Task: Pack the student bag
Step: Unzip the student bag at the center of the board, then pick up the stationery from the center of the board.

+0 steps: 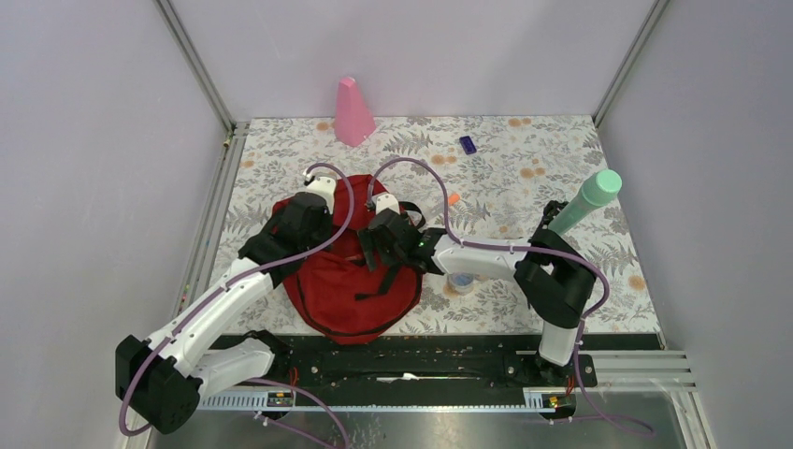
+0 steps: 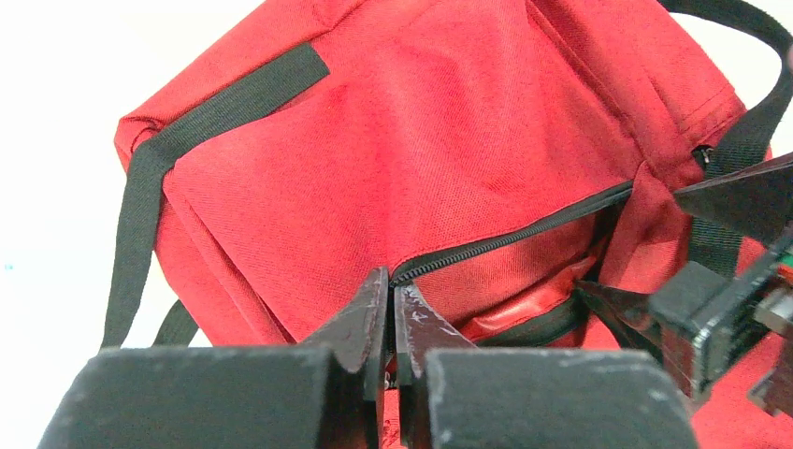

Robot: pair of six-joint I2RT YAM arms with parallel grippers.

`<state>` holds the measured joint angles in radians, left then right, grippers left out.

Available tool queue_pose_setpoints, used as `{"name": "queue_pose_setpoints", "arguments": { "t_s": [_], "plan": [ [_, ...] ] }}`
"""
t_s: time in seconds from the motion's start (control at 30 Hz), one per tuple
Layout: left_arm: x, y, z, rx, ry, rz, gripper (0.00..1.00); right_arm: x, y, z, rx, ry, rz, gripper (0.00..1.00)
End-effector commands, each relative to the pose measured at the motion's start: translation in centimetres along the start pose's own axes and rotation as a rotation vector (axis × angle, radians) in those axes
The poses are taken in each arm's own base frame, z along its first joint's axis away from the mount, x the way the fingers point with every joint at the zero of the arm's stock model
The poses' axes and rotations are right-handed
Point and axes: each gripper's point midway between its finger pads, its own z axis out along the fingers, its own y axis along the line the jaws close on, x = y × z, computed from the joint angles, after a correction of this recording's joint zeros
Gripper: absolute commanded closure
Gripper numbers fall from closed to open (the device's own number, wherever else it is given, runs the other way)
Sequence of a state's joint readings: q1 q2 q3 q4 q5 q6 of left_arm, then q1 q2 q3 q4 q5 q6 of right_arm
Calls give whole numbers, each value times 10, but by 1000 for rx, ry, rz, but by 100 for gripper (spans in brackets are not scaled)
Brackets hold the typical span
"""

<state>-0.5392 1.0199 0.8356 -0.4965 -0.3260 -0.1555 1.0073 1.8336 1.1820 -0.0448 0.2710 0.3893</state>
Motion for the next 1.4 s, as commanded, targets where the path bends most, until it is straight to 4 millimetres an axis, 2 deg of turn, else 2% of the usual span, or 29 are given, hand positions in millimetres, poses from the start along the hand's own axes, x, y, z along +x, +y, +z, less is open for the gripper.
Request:
{"name": "queue_pose_setpoints", "arguments": {
  "t_s": [0.0, 0.17, 0.27, 0.47, 0.67, 0.9, 1.07, 1.27, 1.37],
  "plan": [
    [-39, 4, -1, -21, -127, -50, 100, -15, -6, -28, 3, -20, -49, 13],
    [-43, 2, -2, -10, -128, -37, 100, -44, -10, -67, -3, -88, -71, 12],
    [-45, 4, -5, -16, -137, -27, 100, -50, -22, -91, 31, -106, -79, 10],
    [-39, 10, -6, -40, -143, -24, 100, -35, -74, -133, 236, -62, -98, 1],
    [-37, 10, -7, -34, -142, -25, 100, -8, -127, -171, 408, 29, -64, 0],
    [-35, 8, -8, -22, -141, -26, 100, 24, -175, -188, 624, 97, 49, 3],
    [-34, 7, -9, -13, -141, -29, 100, 46, -197, -183, 689, 161, 139, 6],
    [-34, 6, -9, -11, -140, -29, 100, 40, -186, -160, 604, 127, 158, 11],
    [-33, 7, -9, -15, -141, -29, 100, 42, -187, -151, 611, 133, 157, 13]
  ]
}}
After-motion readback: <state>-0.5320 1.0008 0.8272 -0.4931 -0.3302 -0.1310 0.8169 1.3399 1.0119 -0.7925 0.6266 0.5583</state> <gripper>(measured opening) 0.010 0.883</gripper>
